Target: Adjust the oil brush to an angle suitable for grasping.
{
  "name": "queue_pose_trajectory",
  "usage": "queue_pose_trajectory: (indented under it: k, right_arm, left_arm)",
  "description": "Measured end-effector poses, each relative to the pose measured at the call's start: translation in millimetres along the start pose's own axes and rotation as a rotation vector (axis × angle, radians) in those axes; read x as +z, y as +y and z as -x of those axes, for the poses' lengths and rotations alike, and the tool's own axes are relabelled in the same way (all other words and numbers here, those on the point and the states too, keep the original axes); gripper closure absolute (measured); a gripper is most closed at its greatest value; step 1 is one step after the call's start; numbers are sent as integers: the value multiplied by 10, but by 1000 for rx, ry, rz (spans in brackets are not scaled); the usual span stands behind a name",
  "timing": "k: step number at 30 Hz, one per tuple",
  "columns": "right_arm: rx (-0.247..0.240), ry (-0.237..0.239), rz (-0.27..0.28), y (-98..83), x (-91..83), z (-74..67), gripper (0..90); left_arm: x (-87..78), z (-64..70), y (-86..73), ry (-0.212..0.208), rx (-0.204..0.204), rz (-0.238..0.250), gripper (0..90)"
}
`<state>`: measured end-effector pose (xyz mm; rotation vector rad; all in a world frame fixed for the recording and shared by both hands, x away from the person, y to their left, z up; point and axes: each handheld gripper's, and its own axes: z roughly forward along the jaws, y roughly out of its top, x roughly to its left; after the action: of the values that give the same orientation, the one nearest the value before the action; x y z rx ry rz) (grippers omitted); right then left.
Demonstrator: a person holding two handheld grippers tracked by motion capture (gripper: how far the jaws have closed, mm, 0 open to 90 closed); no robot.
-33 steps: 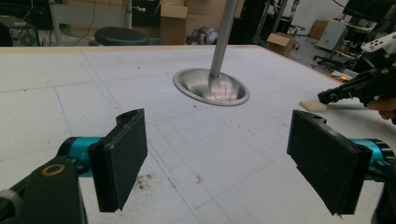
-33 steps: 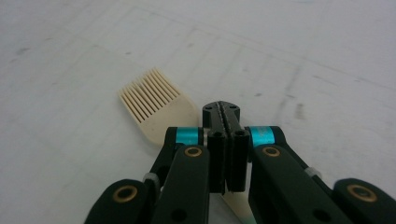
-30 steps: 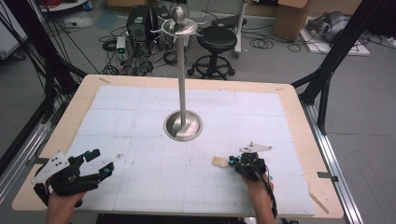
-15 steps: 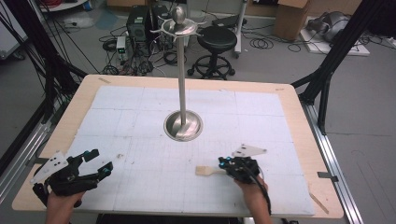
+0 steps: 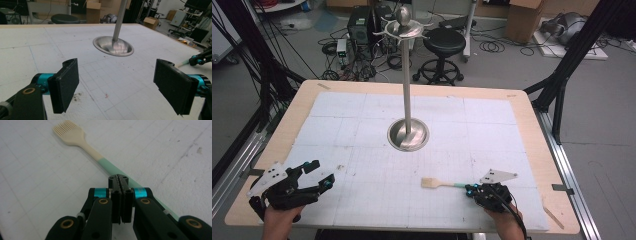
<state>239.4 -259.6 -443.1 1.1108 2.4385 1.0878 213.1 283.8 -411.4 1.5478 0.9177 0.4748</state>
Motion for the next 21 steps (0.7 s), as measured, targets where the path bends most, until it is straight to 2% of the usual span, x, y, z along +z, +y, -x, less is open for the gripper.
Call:
queue_pose_trajectory:
  k: [2,4,7,8,9,11,12,13,15,17,18,21]
  right_arm:
    - [3,-52,-7,33,12,32,897]
    - [29,-111,-6,76,49,94,896]
    - [41,-109,8,89,63,127,895]
    - [51,-95,35,78,42,141,896]
    - [66,-119,62,69,-8,171,896]
    - [125,-213,98,29,-136,291,896]
    - [183,-319,74,-46,-203,431,896]
    - [183,-319,74,-46,-203,431,896]
    - [231,-361,39,-120,-201,527,896]
    - [249,-345,41,-144,-183,553,896]
    - [247,-315,43,-126,-160,521,896]
    - [228,-298,39,-94,-122,462,897]
  left_arm:
    - [-1,-8,-1,-2,4,-3,209]
    - [1,-2,0,-5,0,2,208]
    - [-5,-4,2,-2,6,2,209]
    - [-8,-8,2,-2,4,2,208]
    - [-11,-11,0,0,1,3,208]
    - [-8,-17,-3,-1,2,0,208]
    - [-5,-16,-4,-1,1,-1,208]
    - [-1,-11,-4,-3,0,0,208]
    - [4,-5,-1,-5,8,-1,208]
    - [5,-3,-2,-4,8,-3,208]
    - [5,-6,-4,-3,6,-2,208]
    - [3,-16,-5,1,1,0,208]
